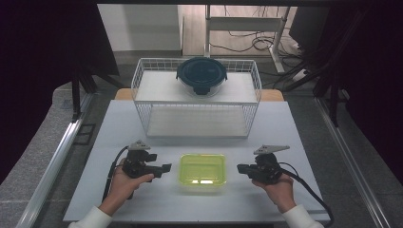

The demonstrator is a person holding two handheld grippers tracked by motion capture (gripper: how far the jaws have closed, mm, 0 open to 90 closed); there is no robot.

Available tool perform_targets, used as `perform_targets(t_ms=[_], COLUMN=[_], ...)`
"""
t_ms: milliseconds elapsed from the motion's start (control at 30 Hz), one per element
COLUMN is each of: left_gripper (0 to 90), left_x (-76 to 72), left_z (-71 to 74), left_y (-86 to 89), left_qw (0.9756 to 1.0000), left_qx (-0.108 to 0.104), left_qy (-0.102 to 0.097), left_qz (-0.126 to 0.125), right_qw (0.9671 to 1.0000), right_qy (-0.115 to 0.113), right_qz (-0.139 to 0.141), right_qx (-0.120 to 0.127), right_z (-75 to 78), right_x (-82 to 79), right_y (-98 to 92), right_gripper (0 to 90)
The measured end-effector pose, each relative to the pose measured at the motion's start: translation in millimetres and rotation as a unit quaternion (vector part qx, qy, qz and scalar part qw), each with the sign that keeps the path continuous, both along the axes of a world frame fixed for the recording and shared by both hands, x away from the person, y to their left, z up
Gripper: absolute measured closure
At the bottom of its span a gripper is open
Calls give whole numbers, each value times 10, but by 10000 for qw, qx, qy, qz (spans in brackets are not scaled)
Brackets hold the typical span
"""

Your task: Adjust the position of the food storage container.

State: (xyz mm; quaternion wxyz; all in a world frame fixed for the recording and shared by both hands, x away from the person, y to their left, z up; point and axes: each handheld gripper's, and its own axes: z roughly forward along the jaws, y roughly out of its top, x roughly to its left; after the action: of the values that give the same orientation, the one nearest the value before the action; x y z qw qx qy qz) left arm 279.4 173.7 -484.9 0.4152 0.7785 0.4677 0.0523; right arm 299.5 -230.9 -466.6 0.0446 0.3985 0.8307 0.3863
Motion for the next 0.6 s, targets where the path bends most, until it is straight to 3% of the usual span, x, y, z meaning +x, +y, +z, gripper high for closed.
perform_targets(t_ms=[100, 233, 333, 600], left_gripper=[221, 221, 219, 220], left_x=[-23, -33, -35, -89], left_z=[11, 10, 2, 14], left_y=[7, -8, -26, -65], left_qw=[10000, 10000, 10000, 9999], left_qx=[-15, -20, -22, -141], left_qy=[-21, -38, -32, -53], left_qz=[8, -10, -30, -28], right_qw=[10000, 9993, 9976, 9927], right_qy=[8, 226, 334, 545], right_qz=[-51, -187, -329, -322], right_qx=[37, 241, 514, 1027], right_z=[-15, -38, -41, -53], right_x=[-57, -50, -34, -24], right_y=[-5, 2, 7, 53], right_gripper=[778, 507, 396, 355])
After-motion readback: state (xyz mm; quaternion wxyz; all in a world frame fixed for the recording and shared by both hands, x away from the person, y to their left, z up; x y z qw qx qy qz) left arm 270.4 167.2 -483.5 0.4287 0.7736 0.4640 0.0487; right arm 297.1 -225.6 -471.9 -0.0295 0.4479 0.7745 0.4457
